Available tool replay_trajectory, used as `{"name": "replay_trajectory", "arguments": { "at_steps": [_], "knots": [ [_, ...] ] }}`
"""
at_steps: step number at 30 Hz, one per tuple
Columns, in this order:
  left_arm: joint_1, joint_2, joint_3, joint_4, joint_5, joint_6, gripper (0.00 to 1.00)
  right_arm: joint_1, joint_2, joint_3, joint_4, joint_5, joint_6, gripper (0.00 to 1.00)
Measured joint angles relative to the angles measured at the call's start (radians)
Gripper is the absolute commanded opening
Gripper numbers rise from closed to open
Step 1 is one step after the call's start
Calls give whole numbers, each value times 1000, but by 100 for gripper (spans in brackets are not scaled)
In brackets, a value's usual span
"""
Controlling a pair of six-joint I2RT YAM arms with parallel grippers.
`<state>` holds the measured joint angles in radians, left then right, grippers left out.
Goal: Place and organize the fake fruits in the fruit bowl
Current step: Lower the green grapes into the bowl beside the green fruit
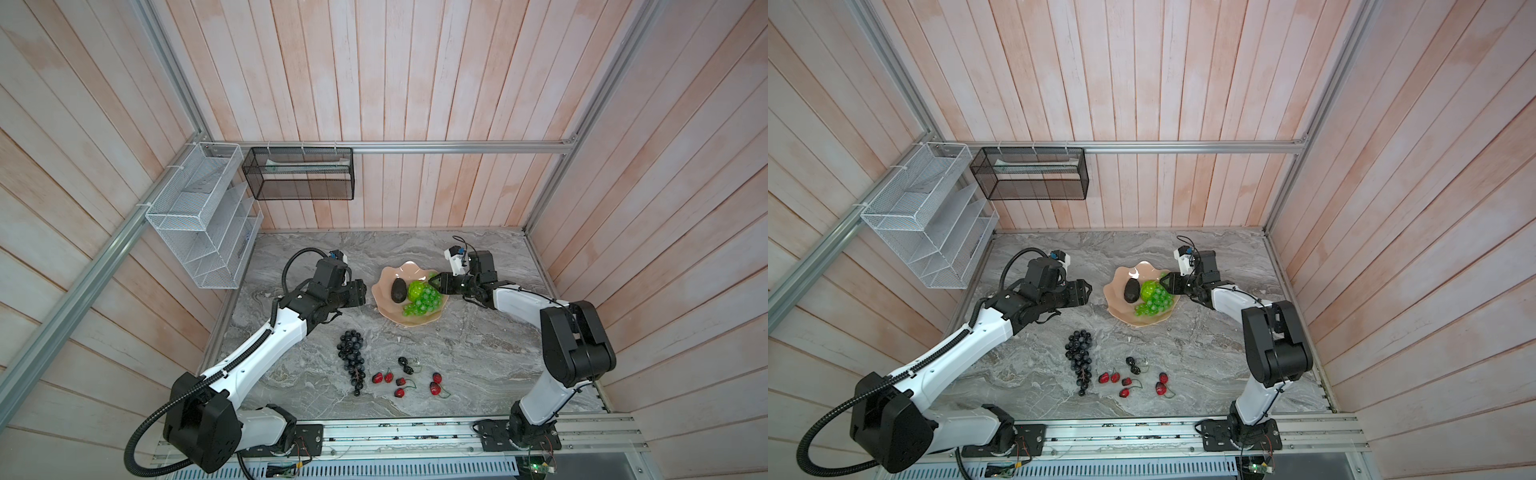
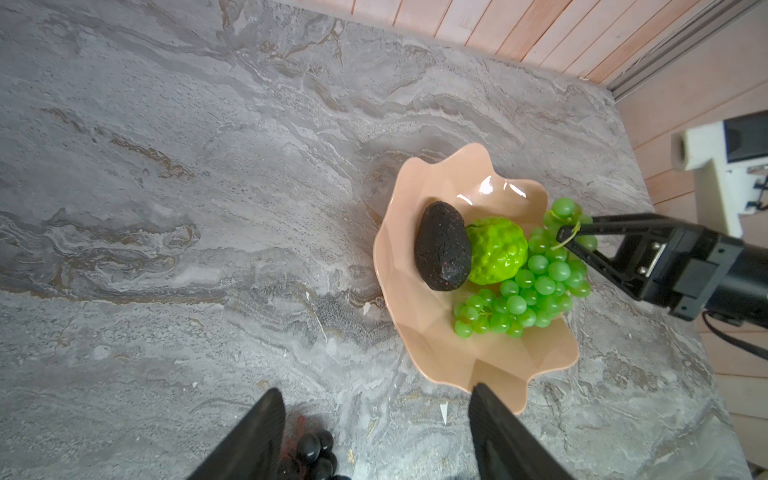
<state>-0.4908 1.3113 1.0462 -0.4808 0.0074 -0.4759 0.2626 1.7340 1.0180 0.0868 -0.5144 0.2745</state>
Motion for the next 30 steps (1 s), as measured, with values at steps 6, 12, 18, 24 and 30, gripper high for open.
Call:
{"name": "replay_trajectory", "arguments": {
  "at_steps": [6,12,18,24,30],
  "knots": [
    [0,2,0,-4,24,0,73,-2,11,98,-108,1,-70,62],
    [0,24,9,-21,45,0,73,-3,-27,114,-209,51,-118,56],
    [0,54,16,-28,71,-4,71,-13,-153,45,-229,110,-124,35],
    [4,77,19,-27,94,-12,71,-17,-147,7,-212,129,-122,22],
    [9,84,20,-27,97,-15,71,-16,-27,44,-213,126,-129,21]
  ]
}}
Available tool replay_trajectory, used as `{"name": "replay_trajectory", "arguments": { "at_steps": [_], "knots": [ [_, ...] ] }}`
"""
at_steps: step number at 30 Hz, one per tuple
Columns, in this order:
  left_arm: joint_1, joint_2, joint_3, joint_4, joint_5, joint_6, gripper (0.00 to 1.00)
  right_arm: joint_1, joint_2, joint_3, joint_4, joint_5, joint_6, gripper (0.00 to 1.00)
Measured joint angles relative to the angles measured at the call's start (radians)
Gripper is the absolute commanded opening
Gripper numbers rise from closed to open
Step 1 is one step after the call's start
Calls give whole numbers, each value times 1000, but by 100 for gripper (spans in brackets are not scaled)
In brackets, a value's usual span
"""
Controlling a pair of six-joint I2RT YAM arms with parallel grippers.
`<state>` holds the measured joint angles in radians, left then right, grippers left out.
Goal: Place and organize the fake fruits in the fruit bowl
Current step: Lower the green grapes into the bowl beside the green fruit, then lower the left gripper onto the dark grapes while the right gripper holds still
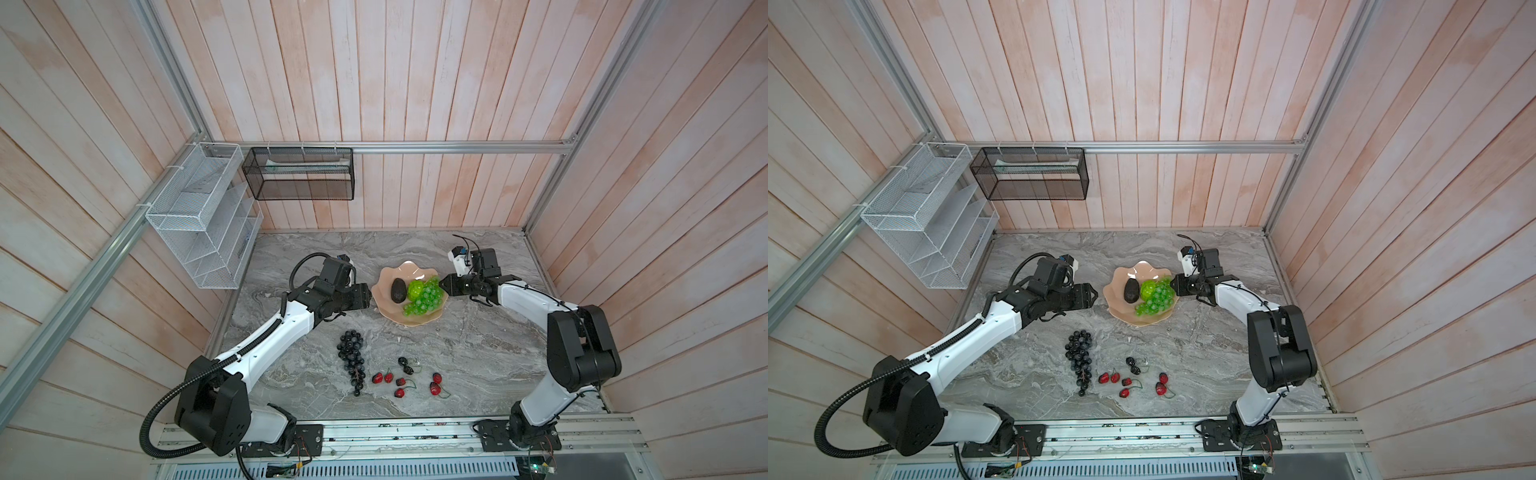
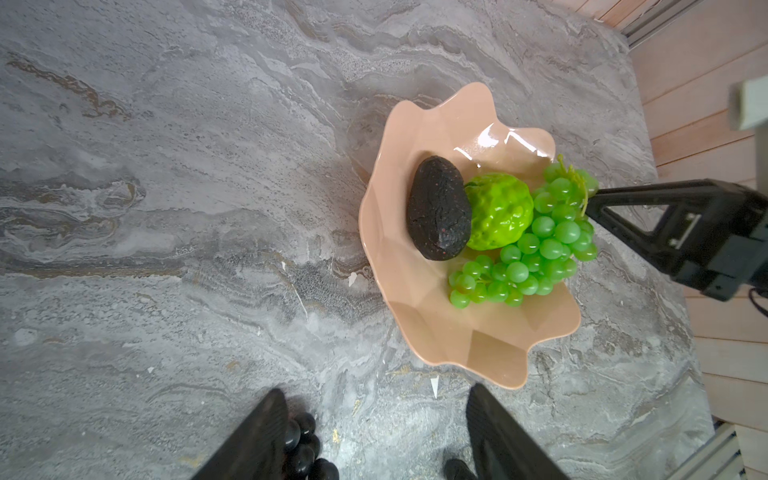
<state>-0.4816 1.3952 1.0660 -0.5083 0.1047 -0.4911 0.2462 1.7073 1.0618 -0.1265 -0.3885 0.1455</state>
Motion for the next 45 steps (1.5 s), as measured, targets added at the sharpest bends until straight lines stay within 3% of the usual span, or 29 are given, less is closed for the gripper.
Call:
{"name": "replay_trajectory", "arguments": {
  "at_steps": [8,22,26,28,32,38,45],
  "knots": [
    [16,19,0,2,15,-1,71,13,46,40,19,-31,-5,21],
    [75,105,8,22,136,-18,68,18,134,143,-1,-57,-34,22],
    [75,106,39,-41,143,-12,68,18,134,200,-23,-49,-43,28],
    [75,100,45,-82,126,-10,68,21,118,216,-28,-33,-45,34],
    [76,63,36,-174,87,-15,67,40,34,215,-56,0,-47,37],
    [78,-11,-66,-204,72,-47,58,122,-124,165,-40,49,-33,36],
    [88,30,-103,-181,82,-51,57,185,-143,98,-28,77,-7,33]
  ]
}}
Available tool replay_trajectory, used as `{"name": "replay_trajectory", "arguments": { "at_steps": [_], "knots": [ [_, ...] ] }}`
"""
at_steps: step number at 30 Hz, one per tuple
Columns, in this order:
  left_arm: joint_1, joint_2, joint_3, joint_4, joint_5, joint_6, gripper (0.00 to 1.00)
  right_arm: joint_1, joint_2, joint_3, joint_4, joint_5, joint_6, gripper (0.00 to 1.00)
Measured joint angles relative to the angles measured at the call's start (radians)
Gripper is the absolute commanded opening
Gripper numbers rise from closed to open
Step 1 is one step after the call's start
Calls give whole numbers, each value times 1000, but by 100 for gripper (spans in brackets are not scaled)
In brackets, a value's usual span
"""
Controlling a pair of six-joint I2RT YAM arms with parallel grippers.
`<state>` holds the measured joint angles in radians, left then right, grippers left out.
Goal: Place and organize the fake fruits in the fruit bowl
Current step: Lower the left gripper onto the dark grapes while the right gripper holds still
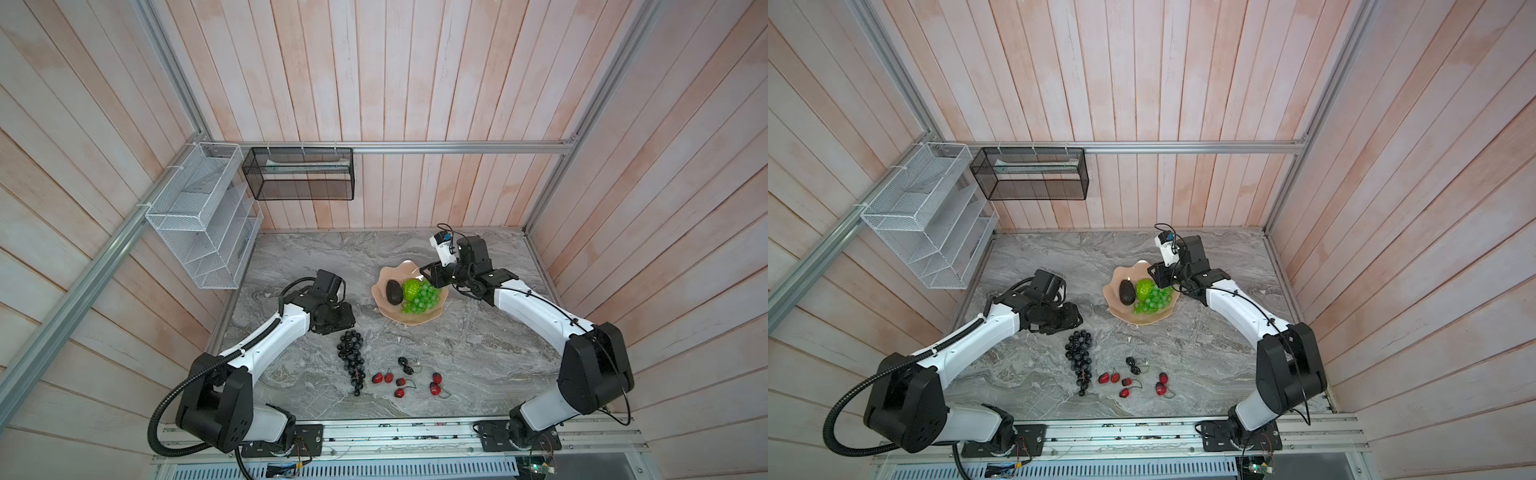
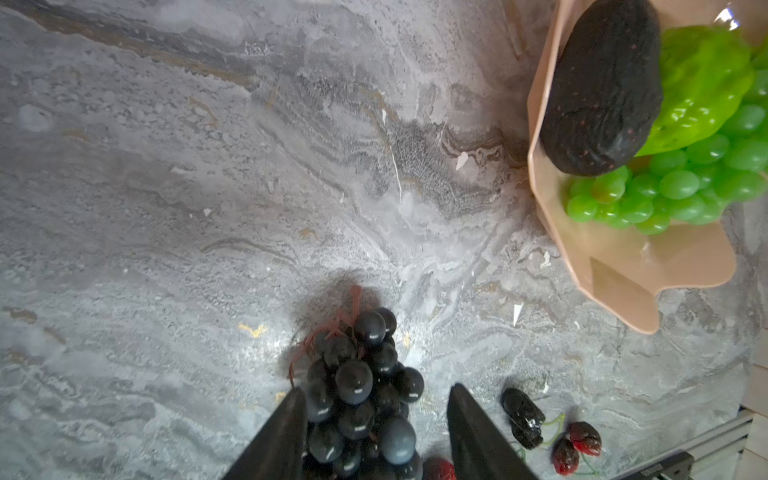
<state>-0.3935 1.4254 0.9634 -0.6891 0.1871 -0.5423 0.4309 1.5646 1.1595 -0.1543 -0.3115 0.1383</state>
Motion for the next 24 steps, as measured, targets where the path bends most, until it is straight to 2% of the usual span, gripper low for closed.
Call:
{"name": "replay_trajectory", "arguments": {
  "at_steps": [3,7,9,12,19,24],
  "knots": [
    [10,61,6,13,19,10,49,1,18,0,1,2,10,32],
    [21,129,7,29,49,34,49,3,47,0,1,5,23,32],
    [21,143,7,43,62,40,47,8,58,0,1,5,27,32],
    [21,155,7,68,78,45,38,14,64,1,2,4,29,31],
    [21,195,7,98,97,60,30,16,73,1,4,8,29,30],
    [21,208,6,107,105,66,15,16,74,1,8,8,30,30]
  ]
}}
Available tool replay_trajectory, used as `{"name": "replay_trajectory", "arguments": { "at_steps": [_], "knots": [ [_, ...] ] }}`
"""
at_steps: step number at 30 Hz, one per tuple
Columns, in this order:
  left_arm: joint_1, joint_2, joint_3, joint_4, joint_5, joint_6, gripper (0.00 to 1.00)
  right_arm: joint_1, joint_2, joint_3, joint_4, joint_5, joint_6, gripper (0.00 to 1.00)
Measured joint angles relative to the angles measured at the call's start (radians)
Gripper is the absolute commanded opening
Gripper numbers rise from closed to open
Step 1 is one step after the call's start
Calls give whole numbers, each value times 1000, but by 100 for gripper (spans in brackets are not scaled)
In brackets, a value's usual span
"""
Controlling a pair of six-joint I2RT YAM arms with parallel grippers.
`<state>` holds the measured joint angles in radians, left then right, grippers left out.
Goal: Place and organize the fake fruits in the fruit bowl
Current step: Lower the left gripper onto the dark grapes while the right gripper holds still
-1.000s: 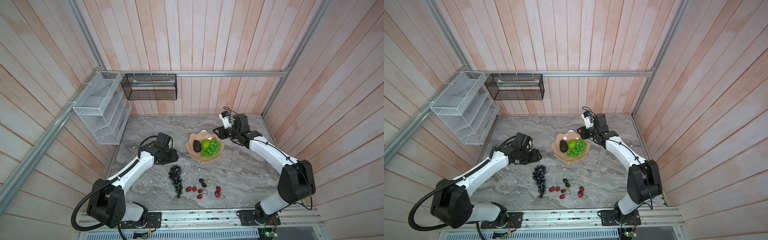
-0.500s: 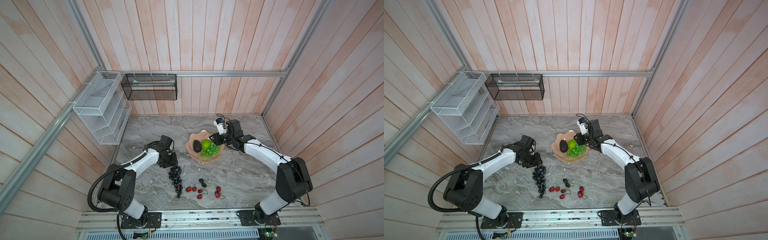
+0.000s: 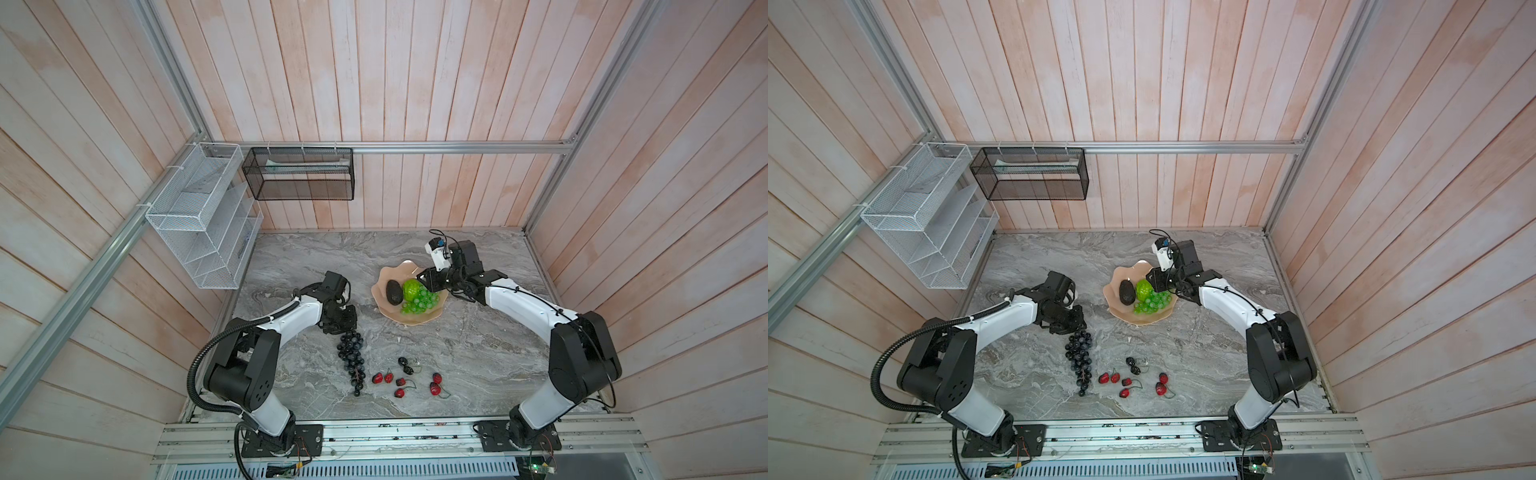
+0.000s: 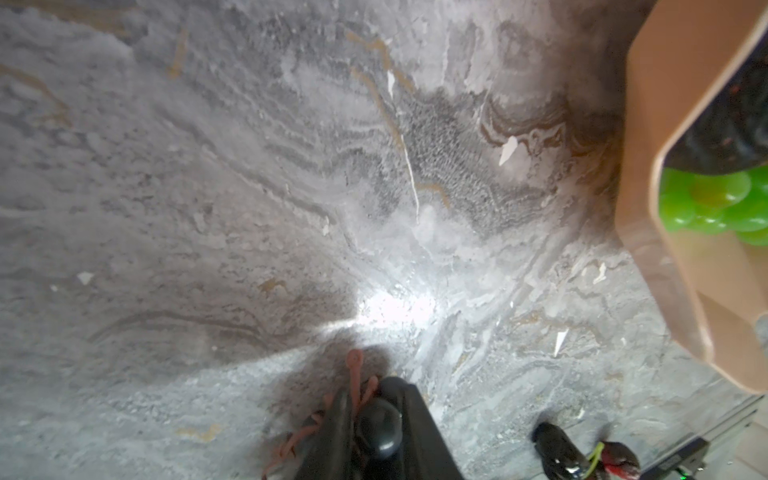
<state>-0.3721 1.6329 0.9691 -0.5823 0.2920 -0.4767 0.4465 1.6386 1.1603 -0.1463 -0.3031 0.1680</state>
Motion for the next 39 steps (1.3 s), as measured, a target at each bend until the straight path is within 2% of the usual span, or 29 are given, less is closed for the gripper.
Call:
{"name": "replay_trajectory", "arguments": {
  "at_steps": [2,9,24,29,31,33,36,39],
  "knots": [
    [0,0,-1,3,4,1,9,0,1,0,5,0,0,29],
    [0,-7,-6,2,8,9,1,0,2,0,22,11,0,29],
    [0,-230,-51,0,14,13,0,0,-10,-23,67,18,16,29],
    [0,-208,-41,-32,-14,26,27,0,-14,-27,80,18,22,29],
    [0,-166,-12,-62,-22,47,31,0,-14,-27,79,18,23,29],
    [0,-107,38,-92,-32,73,41,0,-14,-27,80,18,23,29],
    [0,-41,90,-114,-35,109,49,0,-14,-31,85,18,23,29],
    [0,-7,112,-137,-33,140,52,0,-14,-44,96,18,23,29]
  ]
}}
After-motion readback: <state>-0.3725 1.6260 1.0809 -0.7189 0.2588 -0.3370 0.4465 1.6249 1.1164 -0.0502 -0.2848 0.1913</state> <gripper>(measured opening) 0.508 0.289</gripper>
